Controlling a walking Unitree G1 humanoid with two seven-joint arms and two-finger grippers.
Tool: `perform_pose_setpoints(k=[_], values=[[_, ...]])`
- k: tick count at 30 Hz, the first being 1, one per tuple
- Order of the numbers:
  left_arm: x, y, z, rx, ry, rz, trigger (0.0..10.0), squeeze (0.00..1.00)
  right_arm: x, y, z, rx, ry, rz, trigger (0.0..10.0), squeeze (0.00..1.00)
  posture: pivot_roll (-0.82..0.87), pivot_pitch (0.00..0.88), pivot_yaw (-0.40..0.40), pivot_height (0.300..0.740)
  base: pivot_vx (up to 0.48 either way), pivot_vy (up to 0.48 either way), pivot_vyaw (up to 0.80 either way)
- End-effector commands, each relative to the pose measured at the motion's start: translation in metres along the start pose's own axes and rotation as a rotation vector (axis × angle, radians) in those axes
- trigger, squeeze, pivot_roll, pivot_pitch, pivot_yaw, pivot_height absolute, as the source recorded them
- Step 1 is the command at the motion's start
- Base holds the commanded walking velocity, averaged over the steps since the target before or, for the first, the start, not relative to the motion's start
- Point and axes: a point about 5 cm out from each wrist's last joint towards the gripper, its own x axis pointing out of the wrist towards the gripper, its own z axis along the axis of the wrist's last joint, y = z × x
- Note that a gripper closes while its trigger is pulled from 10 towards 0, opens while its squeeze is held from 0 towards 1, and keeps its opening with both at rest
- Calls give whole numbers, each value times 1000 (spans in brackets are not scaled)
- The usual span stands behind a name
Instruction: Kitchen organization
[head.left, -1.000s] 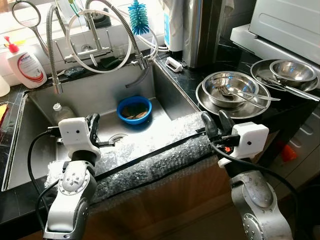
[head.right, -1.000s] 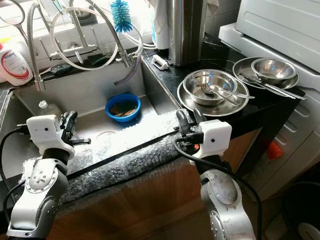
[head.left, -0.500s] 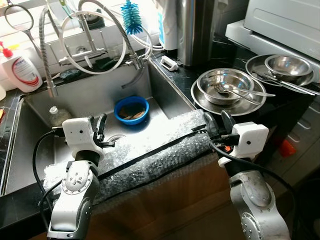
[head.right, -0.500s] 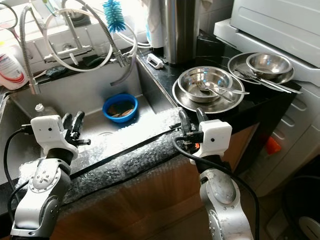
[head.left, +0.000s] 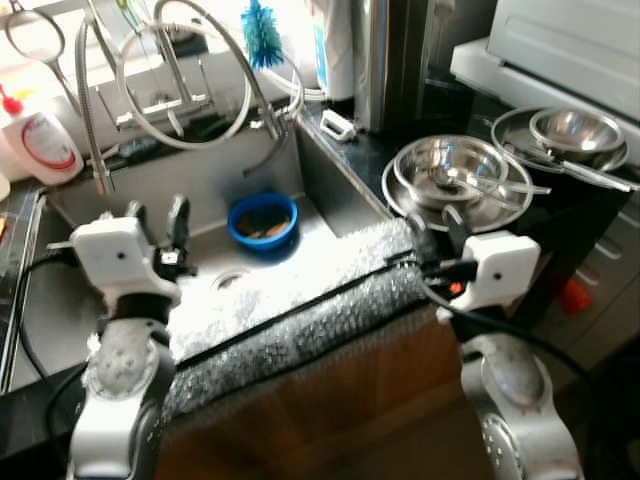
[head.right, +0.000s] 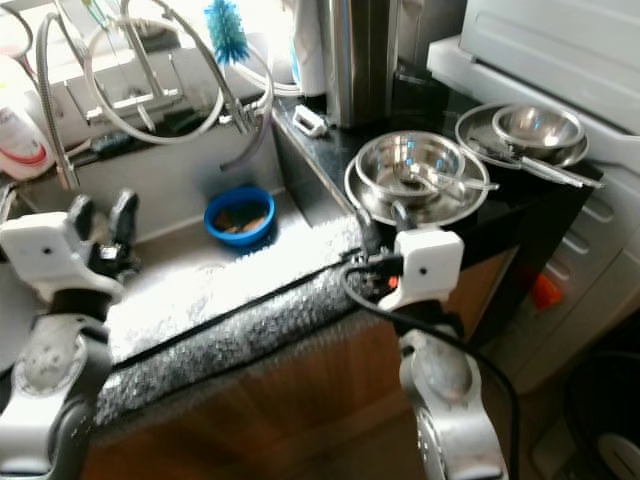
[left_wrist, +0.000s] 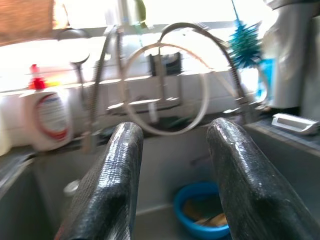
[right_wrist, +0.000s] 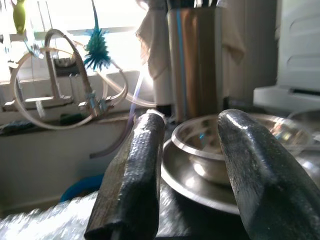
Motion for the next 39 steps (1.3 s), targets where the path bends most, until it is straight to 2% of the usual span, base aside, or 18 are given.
perform_pose_setpoints(k=[1, 6, 7, 8, 9, 11, 12, 17, 18, 19, 30, 39], values=[[-3, 6, 3, 20, 4, 11, 10000, 0, 0, 1, 6, -15, -17, 2, 10000, 0, -176, 26, 107, 740, 0, 0, 0], [-17, 12, -9, 37, 77, 22, 10000, 0, -8, -11, 9, -69, 3, -23, 10000, 0, -194, 0, 103, 740, 0, 0, 0], [-16, 13, -10, 37, 82, 25, 10000, 0, -8, -15, 8, -66, 10, -41, 10000, 263, -196, 0, 102, 740, 0, 0, 0], [-16, 13, -10, 37, 82, 25, 10000, 0, -8, -15, 8, -66, 10, -41, 10000, 263, -196, 0, 102, 740, 0, 0, 0], [-16, 13, -10, 35, 84, 26, 10000, 0, -8, -17, 7, -59, 14, -49, 10000, 655, -193, 0, 100, 740, 0, 0, 0], [-15, 13, -10, 33, 85, 27, 10000, 0, -7, -17, 7, -56, 14, -50, 10000, 655, -193, 0, 100, 740, 0, 0, 0], [-14, 13, -11, 36, 84, 17, 10000, 0, -5, -17, 6, -56, 11, -55, 10000, 1000, -187, 0, 98, 740, 0, 0, 0], [-12, 12, -15, 30, 95, 11, 10000, 0, 6, -17, 3, -68, 24, -75, 10000, 1000, -182, 0, 97, 740, 0, 0, 0], [-12, 11, -16, 28, 102, 8, 10000, 0, 7, -17, 3, -71, 28, -74, 10000, 604, -182, 0, 97, 740, 0, 0, 0], [-12, 9, -18, 25, 109, 3, 10000, 0, 8, -17, 1, -80, 34, -72, 10000, 0, -182, 5, 95, 740, 0, 0, 0], [-13, 6, -21, 13, 128, -1, 10000, 0, 17, -36, 1, -121, 57, -193, 10000, 0, -180, 32, 100, 740, 0, 0, 0], [-13, 1, -23, 6, 135, -13, 10000, 0, 12, -46, -2, -148, 84, -260, 10000, 0, -179, 52, 106, 740, 0, 0, 0]])
